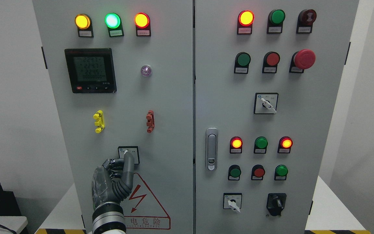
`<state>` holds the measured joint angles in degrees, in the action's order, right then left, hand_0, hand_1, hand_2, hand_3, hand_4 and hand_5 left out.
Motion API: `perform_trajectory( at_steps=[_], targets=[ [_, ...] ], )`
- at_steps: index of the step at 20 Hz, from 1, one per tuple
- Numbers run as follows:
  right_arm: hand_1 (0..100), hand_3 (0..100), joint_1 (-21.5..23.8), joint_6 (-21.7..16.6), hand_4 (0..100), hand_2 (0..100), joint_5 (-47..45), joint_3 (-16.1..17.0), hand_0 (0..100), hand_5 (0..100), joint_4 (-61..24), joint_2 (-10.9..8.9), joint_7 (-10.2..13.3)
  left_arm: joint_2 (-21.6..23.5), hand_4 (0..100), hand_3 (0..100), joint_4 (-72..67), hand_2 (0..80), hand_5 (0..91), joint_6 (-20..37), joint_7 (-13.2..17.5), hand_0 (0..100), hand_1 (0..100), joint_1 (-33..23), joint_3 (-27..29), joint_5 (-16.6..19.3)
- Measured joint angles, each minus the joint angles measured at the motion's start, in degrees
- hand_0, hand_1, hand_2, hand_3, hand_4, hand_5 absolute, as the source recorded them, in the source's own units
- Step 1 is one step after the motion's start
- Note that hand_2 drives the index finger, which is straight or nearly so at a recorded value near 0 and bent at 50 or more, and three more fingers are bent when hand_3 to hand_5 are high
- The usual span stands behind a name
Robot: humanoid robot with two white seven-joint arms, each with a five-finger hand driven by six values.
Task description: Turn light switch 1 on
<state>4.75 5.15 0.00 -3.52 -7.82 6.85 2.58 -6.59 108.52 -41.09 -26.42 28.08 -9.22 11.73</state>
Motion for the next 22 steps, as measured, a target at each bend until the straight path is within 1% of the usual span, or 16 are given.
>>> perform_trajectory(
  at_steps=[8, 22],
  targets=[
    [39, 0, 0.0, 0.0, 0, 0, 0.0, 0.0, 12, 0, 0.0, 0.0, 0.0, 0.0, 75, 67, -0.1, 51.3, 78.6, -0.1, 0.0, 51, 29, 0.0, -0.2, 0.0],
    [39, 0, 0.0, 0.0, 0, 0, 0.0, 0.0, 12, 0, 0.0, 0.0, 0.0, 0.0, 76, 68, -0.2, 51.9, 78.6, -0.2, 0.0, 57, 22, 0.4, -0.6, 0.0]
  ],
)
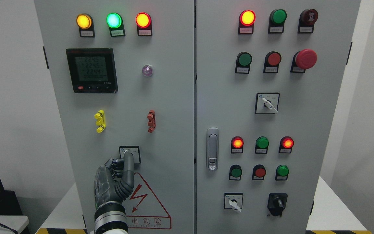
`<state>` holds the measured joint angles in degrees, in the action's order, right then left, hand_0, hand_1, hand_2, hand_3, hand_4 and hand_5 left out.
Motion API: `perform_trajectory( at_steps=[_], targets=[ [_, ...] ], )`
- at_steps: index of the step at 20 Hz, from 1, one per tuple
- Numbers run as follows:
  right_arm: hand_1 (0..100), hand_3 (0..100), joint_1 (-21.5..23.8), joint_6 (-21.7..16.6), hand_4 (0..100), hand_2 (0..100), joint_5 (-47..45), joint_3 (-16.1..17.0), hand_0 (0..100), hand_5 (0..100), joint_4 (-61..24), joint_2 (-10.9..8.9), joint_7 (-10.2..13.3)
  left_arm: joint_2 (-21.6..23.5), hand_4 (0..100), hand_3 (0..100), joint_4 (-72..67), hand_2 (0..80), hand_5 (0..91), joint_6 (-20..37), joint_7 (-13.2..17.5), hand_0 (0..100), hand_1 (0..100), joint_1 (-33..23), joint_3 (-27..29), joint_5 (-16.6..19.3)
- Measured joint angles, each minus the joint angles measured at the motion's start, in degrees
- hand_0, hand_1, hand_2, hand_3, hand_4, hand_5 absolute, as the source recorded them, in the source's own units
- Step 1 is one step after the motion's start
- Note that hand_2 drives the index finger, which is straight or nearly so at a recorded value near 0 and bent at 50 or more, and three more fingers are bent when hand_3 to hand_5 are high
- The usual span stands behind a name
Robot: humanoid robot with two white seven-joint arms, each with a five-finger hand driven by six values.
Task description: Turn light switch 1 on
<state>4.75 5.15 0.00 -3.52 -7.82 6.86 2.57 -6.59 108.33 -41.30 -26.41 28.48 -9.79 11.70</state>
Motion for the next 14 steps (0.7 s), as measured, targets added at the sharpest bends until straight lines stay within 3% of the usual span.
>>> perform_trajectory(
  at_steps=[14],
  targets=[
    [39, 0, 0.0, 0.0, 0, 0, 0.0, 0.0, 12, 0, 0.0, 0.0, 0.0, 0.0, 77, 69, -0.2, 51.9, 78.6, -0.1, 0.8, 59, 20, 0.2, -0.2, -0.1]
  ],
)
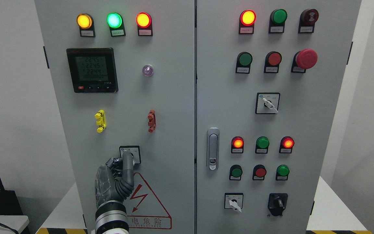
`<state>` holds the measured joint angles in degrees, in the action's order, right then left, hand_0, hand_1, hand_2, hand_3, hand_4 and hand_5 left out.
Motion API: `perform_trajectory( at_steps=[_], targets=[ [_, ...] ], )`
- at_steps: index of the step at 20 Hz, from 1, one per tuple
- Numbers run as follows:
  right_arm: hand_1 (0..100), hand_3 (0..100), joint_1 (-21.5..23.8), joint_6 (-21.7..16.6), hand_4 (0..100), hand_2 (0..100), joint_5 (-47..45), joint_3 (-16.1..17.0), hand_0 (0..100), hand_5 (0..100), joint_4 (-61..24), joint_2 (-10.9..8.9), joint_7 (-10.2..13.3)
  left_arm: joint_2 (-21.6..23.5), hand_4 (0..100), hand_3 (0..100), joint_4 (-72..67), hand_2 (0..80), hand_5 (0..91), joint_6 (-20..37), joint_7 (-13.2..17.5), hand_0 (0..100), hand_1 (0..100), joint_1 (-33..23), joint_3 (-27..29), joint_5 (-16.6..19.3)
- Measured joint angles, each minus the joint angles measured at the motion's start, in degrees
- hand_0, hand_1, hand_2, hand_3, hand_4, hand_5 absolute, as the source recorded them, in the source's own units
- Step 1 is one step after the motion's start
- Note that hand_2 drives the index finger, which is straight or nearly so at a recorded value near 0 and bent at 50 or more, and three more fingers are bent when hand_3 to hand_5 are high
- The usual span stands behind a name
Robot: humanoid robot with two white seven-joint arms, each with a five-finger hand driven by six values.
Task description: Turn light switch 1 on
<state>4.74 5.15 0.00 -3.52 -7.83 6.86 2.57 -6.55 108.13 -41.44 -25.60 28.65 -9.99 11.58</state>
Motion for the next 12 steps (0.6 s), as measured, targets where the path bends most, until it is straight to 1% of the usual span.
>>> perform_trajectory(
  at_steps=[12],
  targets=[
    [39, 0, 0.0, 0.0, 0, 0, 0.0, 0.0, 12, 0, 0.0, 0.0, 0.0, 0.0, 78, 71, -0.2, 51.8, 78.8, 0.4, -0.6, 62, 16, 0.0, -0.1, 0.0]
  ],
)
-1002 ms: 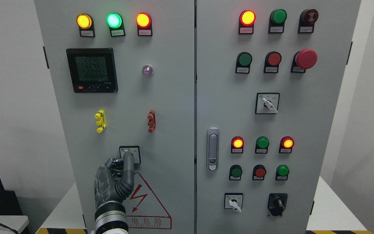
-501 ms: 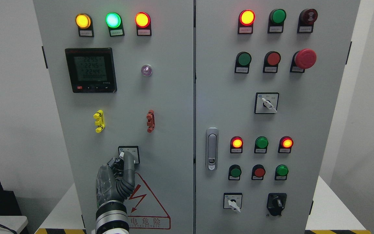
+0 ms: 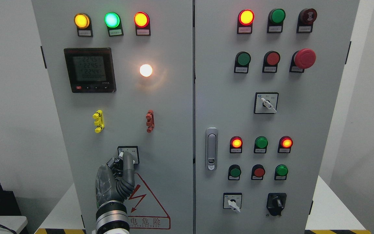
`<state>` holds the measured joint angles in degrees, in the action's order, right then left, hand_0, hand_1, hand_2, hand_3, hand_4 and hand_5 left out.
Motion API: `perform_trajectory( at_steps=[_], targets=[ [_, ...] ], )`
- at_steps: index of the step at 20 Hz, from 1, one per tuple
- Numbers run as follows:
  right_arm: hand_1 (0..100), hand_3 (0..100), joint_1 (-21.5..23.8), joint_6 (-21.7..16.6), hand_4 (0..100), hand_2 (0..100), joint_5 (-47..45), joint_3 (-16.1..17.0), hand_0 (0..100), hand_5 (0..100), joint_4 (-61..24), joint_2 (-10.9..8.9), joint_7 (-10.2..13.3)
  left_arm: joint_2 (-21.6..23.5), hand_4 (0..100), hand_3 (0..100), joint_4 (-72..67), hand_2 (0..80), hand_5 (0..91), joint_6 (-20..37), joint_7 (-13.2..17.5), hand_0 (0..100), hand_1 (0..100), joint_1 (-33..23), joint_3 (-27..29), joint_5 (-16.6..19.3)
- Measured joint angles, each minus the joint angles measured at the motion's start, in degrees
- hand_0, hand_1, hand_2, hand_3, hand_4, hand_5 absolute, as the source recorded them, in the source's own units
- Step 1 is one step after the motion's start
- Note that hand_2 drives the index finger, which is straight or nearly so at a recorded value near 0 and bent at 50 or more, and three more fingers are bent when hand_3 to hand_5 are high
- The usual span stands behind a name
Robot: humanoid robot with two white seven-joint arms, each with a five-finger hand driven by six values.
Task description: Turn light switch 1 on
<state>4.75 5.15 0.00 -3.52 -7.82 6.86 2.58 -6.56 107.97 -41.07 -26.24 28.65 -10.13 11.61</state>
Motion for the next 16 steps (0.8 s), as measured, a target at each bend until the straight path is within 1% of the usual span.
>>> perform_trajectory(
  at_steps=[16],
  targets=[
    [39, 0, 0.0, 0.0, 0, 0, 0.0, 0.0, 12, 0, 0.0, 0.0, 0.0, 0.0, 78, 71, 0.0, 51.8, 79.1, 0.0, -0.2, 65, 11, 0.0, 0.0, -0.1]
  ],
)
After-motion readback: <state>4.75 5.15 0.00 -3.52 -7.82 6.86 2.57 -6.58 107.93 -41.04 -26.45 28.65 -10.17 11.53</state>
